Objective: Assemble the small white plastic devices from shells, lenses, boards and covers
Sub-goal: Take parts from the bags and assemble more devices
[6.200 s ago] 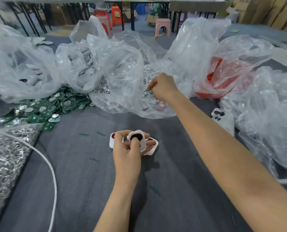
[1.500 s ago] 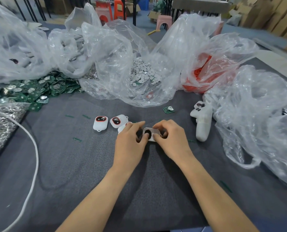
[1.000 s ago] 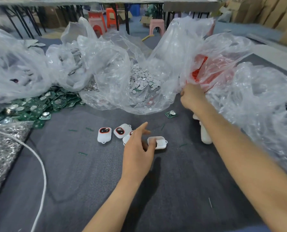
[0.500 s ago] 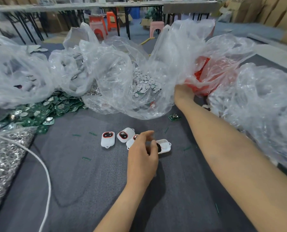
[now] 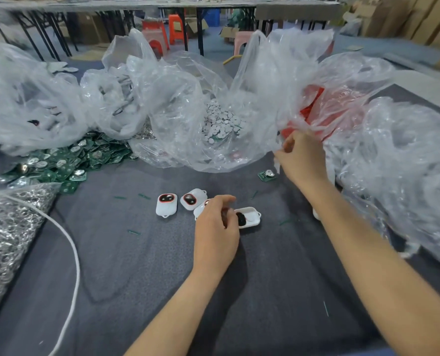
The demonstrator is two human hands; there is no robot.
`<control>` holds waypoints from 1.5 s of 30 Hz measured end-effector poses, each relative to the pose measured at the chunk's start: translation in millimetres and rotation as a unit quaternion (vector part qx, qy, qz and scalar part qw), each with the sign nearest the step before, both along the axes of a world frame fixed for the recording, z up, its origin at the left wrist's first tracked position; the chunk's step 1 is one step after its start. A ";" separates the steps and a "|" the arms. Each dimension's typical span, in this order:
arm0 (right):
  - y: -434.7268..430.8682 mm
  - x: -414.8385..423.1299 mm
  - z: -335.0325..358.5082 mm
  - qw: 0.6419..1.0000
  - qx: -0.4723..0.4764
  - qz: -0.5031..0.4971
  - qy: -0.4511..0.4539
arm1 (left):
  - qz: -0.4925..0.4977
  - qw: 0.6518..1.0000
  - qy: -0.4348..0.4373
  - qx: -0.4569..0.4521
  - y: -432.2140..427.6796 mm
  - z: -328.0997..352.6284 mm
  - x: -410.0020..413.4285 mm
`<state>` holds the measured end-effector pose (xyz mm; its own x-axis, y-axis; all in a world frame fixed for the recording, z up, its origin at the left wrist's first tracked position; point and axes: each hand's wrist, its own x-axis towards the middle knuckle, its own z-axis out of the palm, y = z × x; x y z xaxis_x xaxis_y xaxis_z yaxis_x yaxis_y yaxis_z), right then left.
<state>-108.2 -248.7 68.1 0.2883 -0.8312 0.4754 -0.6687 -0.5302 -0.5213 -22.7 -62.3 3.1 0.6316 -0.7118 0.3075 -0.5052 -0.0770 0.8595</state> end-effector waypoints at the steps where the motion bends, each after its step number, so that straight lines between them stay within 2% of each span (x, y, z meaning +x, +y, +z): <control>1: 19.2 -5.0 -2.4 0.999 0.008 0.022 -0.043 | -0.001 1.000 0.002 0.001 0.4 0.0 0.0; 4: 71.3 -11.0 -25.3 0.983 0.091 0.093 -0.132 | -0.002 1.000 0.005 -0.009 1.2 1.0 0.0; 7: 87.7 -9.7 -47.7 0.975 0.139 0.095 -0.148 | -0.012 1.000 0.003 -0.014 3.7 2.6 -0.8; 11: 84.2 -12.8 -51.1 0.975 0.133 0.088 -0.155 | -0.002 0.999 0.034 -0.024 8.2 1.2 0.8; 15: 79.4 -18.2 -49.7 0.963 0.155 0.073 -0.207 | -0.001 0.999 0.046 -0.019 6.4 1.4 0.8; 18: 77.5 -20.2 -44.5 0.935 0.203 0.070 -0.284 | 0.000 0.998 0.058 -0.027 6.7 2.9 0.1; 21: 81.4 -19.0 -38.5 0.881 0.291 0.123 -0.352 | -0.003 0.995 0.086 -0.046 7.5 4.3 1.5; 23: 86.8 -16.5 -36.6 0.846 0.354 0.178 -0.357 | -0.016 0.994 0.101 -0.040 7.8 6.1 2.0; 25: 91.4 -14.3 -36.1 0.828 0.384 0.217 -0.347 | -0.033 0.994 0.101 -0.036 8.5 8.0 1.4; 32: 91.4 -14.7 -36.8 0.765 0.431 0.239 -0.415 | -0.028 0.992 0.112 -0.045 11.4 10.9 1.7; 39: 90.5 -16.3 -38.4 0.763 0.440 0.285 -0.378 | -0.018 0.987 0.146 -0.064 12.3 12.1 3.4; 43: 89.3 -18.0 -36.6 0.821 0.384 0.277 -0.319 | 0.003 0.986 0.147 -0.081 12.3 13.1 2.9; 45: 89.1 -19.1 -34.7 0.827 0.380 0.269 -0.315 | 0.011 0.986 0.146 -0.085 12.5 13.0 3.8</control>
